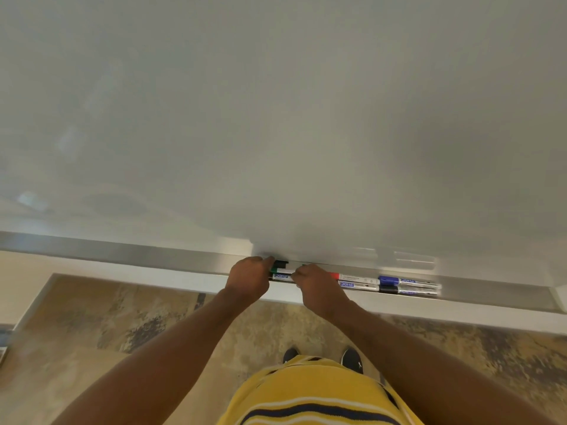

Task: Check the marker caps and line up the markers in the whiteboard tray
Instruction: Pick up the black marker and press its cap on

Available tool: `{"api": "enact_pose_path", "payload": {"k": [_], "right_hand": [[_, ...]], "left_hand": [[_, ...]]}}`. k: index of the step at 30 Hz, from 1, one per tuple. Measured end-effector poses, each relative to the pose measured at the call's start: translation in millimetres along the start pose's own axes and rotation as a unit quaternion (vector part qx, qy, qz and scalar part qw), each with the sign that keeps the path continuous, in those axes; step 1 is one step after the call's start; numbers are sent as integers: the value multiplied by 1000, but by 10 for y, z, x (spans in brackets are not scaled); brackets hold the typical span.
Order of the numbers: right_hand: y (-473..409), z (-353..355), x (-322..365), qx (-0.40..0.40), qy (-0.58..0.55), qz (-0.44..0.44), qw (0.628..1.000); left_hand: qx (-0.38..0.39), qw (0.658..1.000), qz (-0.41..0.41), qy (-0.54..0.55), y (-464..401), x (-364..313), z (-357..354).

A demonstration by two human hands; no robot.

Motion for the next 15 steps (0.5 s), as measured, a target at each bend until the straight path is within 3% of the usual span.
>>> {"api": "enact_pose_path", "payload": {"k": [10, 15], "right_hand": [[-113, -59, 73, 15, 61, -61, 996], [-82, 2, 30, -2, 32, -86, 996]], "left_hand": [[13, 999, -25, -44, -147, -10, -46], [15, 1000, 13, 8, -172, 83, -73]]}}
Point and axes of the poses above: each hand's wrist, its own y-axis away from the middle knuckle, its own z-axis out of the back of the hand, x = y × z, the point moved 9 cm from there along -y, towards the middle knuckle, and after that the axes turned 9 degrees about x, right-handed, at the moved point
